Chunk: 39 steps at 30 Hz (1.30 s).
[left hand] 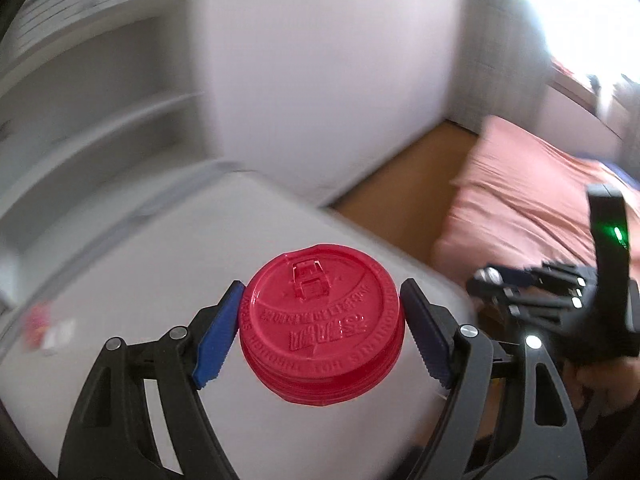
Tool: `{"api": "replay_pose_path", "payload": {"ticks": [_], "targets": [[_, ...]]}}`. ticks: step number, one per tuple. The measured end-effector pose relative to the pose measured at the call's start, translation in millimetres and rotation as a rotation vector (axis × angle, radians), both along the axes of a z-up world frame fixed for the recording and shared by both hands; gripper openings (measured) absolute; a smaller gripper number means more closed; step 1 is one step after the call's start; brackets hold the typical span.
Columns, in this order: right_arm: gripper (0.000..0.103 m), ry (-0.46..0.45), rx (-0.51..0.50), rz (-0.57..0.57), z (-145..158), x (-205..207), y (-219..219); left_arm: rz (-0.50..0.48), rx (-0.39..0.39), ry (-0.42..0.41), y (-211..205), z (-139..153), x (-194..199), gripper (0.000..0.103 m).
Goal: Collect trash
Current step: 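Grasp the red lid with the left tool while the right tool holds the white lid, then carry both lids to the bin and open the right tool over it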
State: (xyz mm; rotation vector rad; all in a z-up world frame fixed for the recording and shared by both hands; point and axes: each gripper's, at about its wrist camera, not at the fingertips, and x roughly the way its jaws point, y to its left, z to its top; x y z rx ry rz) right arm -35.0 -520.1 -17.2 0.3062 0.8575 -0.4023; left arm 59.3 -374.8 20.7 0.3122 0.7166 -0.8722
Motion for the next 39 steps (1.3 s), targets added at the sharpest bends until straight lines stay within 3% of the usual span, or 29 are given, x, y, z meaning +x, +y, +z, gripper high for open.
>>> {"api": "replay_pose_path", "payload": {"ticks": [6, 10, 14, 24, 28, 39], "targets": [[0.031, 0.027, 0.034, -0.261, -21, -105, -79, -0.255, 0.02, 0.032, -94, -26, -81, 0.076], [0.031, 0.08, 0.091, -0.384, -53, -164, -116, -0.356, 0.055, 0.056, -134, -47, -108, 0.076], [0.032, 0.137, 0.177, -0.443, -94, -192, -136, -0.42, 0.095, 0.067, -163, -72, -123, 0.076], [0.032, 0.166, 0.27, -0.464, -134, -207, -154, -0.45, 0.192, 0.123, -204, -123, -142, 0.076], [0.055, 0.15, 0.269, -0.472, -131, -206, -159, -0.454, 0.207, 0.134, -202, -128, -143, 0.077], [0.064, 0.084, 0.226, -0.53, -114, -210, -169, -0.506, 0.228, 0.189, -219, -150, -154, 0.077]]}}
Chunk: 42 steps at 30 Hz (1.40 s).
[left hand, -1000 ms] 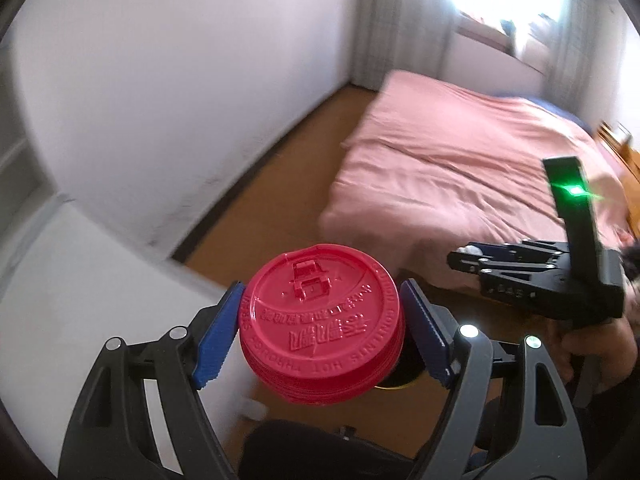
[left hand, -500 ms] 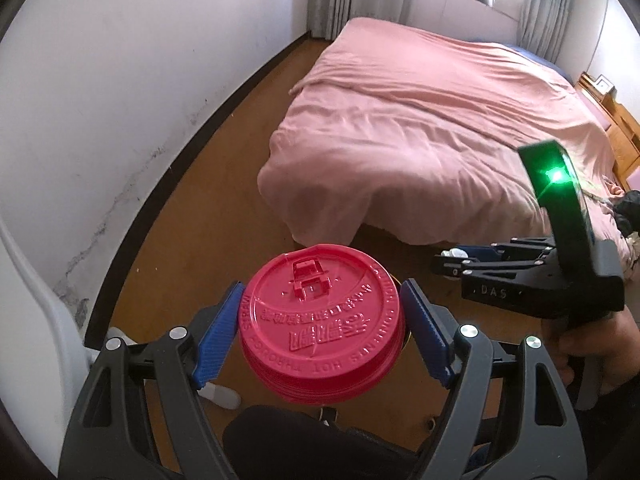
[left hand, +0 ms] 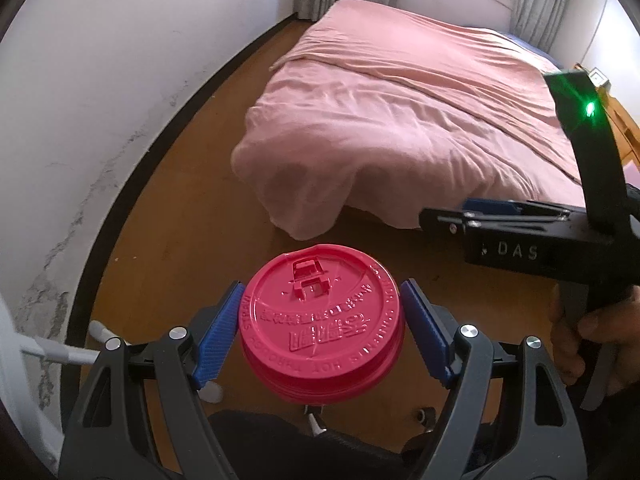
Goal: Collect trash
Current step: 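Carry both lids to the bin and open the right tool over it, then open the left tool over the bin, then swing both tools back to the desk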
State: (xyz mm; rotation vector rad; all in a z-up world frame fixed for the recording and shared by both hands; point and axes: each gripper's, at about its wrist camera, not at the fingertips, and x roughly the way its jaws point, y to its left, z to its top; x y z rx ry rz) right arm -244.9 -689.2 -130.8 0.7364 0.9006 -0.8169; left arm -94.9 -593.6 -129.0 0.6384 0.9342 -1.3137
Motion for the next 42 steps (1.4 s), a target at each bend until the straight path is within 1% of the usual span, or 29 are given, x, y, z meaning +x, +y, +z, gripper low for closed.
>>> {"api": "replay_pose_path", "payload": {"ticks": [4, 7, 8, 9, 10, 14, 18, 21, 23, 24, 26, 28, 29, 30, 32, 33, 35, 36, 38, 41, 42], "targets": [[0.065, -0.014, -0.017, -0.041, 5, -9, -4, -0.047, 0.002, 0.015, -10, -2, -13, 0.077], [0.069, -0.026, -0.025, -0.075, 8, -17, -8, -0.073, 0.004, 0.033, -18, -3, -20, 0.078], [0.069, -0.029, -0.026, -0.083, 9, -20, -10, -0.077, 0.007, 0.037, -21, -4, -21, 0.078], [0.069, -0.03, -0.027, -0.089, 10, -22, -11, -0.08, 0.009, 0.039, -22, -3, -23, 0.082], [0.069, -0.032, -0.029, -0.098, 11, -24, -13, -0.08, 0.004, 0.039, -23, -2, -24, 0.088], [0.069, -0.036, -0.036, -0.115, 14, -31, -13, -0.087, -0.001, 0.035, -24, 1, -26, 0.089], [0.069, -0.029, -0.056, -0.108, 19, -28, -8, -0.068, -0.024, 0.022, -15, 14, -20, 0.089], [0.069, -0.025, -0.084, -0.073, 28, -17, 2, -0.032, -0.054, 0.008, 3, 35, -5, 0.089], [0.069, -0.024, -0.104, -0.041, 37, -6, 11, 0.009, -0.079, -0.008, 23, 53, 9, 0.091], [0.069, -0.026, -0.121, -0.015, 44, 2, 18, 0.047, -0.101, -0.022, 41, 67, 22, 0.091], [0.069, -0.034, -0.152, 0.041, 59, 23, 32, 0.101, -0.124, -0.043, 66, 84, 41, 0.091], [0.069, -0.066, -0.175, 0.119, 78, 53, 51, 0.185, -0.15, -0.08, 105, 103, 69, 0.091], [0.07, -0.079, -0.189, 0.156, 87, 68, 60, 0.242, -0.164, -0.104, 131, 113, 87, 0.092], [0.071, -0.093, -0.207, 0.207, 96, 88, 73, 0.281, -0.17, -0.118, 148, 118, 98, 0.092], [0.076, -0.127, -0.237, 0.334, 115, 136, 107, 0.419, -0.171, -0.163, 202, 129, 135, 0.092], [0.076, -0.138, -0.244, 0.377, 121, 152, 119, 0.465, -0.168, -0.175, 220, 131, 147, 0.092], [0.076, -0.16, -0.256, 0.5, 131, 197, 157, 0.613, -0.153, -0.212, 281, 136, 181, 0.092], [0.076, -0.167, -0.259, 0.562, 134, 220, 179, 0.662, -0.146, -0.22, 301, 137, 192, 0.092], [0.076, -0.176, -0.26, 0.703, 139, 269, 231, 0.808, -0.127, -0.233, 364, 137, 219, 0.092], [0.077, -0.177, -0.25, 0.87, 137, 322, 296, 0.966, -0.092, -0.244, 431, 134, 242, 0.092], [0.078, -0.174, -0.242, 0.925, 135, 340, 320, 1.033, -0.078, -0.241, 462, 131, 249, 0.092]]}}
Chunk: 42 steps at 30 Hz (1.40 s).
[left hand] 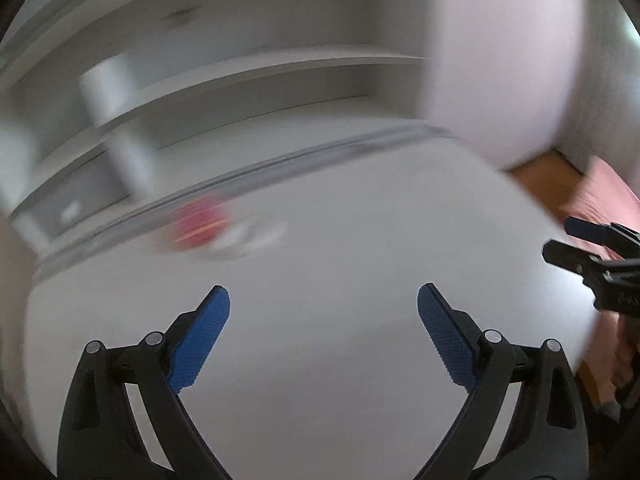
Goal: Collect trash
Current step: 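Open the left tool over the bin, then swing both tools back to the desk, then grasp the white tape ring with the right tool while the left tool grasps the pink snack box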
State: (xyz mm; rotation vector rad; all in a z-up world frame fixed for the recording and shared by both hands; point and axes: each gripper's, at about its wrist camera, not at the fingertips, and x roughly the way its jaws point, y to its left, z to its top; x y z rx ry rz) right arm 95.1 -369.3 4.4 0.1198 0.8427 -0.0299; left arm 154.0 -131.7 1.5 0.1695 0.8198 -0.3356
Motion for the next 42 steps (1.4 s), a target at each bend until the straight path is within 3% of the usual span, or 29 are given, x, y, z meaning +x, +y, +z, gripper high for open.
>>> {"api": "replay_pose_path", "payload": {"ticks": [3, 8, 13, 24, 26, 29, 39, 42], "targets": [[0.078, 0.037, -0.006, 0.128, -10, 46, 67, 0.114, -0.016, 0.025, 60, -7, 9, 0.092], [0.078, 0.084, -0.061, 0.272, -27, 104, 159, 0.226, -0.044, 0.058, 122, -19, 9, 0.092], [0.078, 0.111, -0.097, 0.319, -38, 139, 199, 0.268, -0.063, 0.072, 149, -24, 14, 0.092], [0.077, 0.129, -0.112, 0.309, -57, 187, 218, 0.262, -0.054, 0.076, 157, -32, 32, 0.092], [0.062, 0.116, -0.126, 0.306, -57, 189, 218, 0.258, -0.046, 0.077, 154, -32, 37, 0.092], [0.058, 0.108, -0.121, 0.318, -55, 188, 215, 0.254, -0.04, 0.081, 148, -33, 46, 0.092], [0.058, 0.082, -0.1, 0.262, -37, 160, 161, 0.124, -0.022, 0.075, 72, -31, 101, 0.092], [0.058, 0.083, -0.11, 0.24, -33, 144, 141, 0.125, -0.01, 0.091, 53, -38, 123, 0.092]]}}
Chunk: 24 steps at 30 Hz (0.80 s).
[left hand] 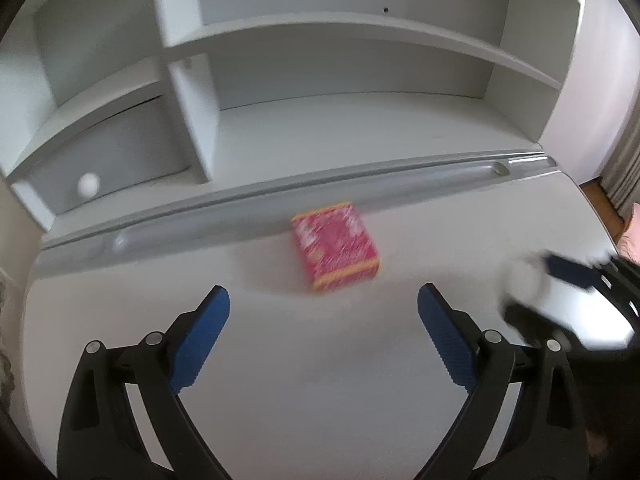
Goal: Collect trash
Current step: 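Grasp the white tape ring with the right tool while the left tool grasps the pink snack box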
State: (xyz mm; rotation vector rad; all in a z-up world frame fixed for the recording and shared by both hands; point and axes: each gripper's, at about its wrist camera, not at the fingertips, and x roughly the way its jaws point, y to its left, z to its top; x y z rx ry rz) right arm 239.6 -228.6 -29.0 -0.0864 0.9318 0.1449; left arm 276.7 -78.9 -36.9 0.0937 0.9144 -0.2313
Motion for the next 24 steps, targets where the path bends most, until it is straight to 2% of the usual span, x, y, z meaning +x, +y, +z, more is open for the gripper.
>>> {"api": "replay_pose_path", "payload": {"ticks": [7, 9, 11, 12, 14, 18, 21, 24], "targets": [[0.058, 0.0, 0.0, -0.072, 8, -37, -51, 0.034, 0.014, 0.032, -9, -10, 25, 0.091], [0.058, -0.001, -0.002, -0.091, 8, -46, -60, 0.039, 0.012, 0.034, -8, -12, 28, 0.086], [0.058, 0.0, -0.002, -0.114, 8, -58, -72, 0.024, 0.022, 0.046, -9, -15, 31, 0.068], [0.058, -0.001, -0.002, -0.126, 9, -65, -80, 0.027, 0.032, 0.044, -9, -16, 31, 0.064], [0.058, -0.007, -0.002, -0.153, 11, -78, -93, 0.016, 0.049, 0.029, -11, -15, 28, 0.045], [0.058, -0.027, 0.004, -0.218, 19, -107, -119, 0.004, 0.055, 0.022, -20, -11, 17, 0.044], [0.058, -0.045, 0.007, -0.278, 25, -137, -144, -0.034, 0.077, 0.017, -43, -4, -9, 0.044], [0.058, -0.066, 0.016, -0.367, 31, -175, -178, -0.169, 0.068, -0.017, -94, 8, -56, 0.044]]}}
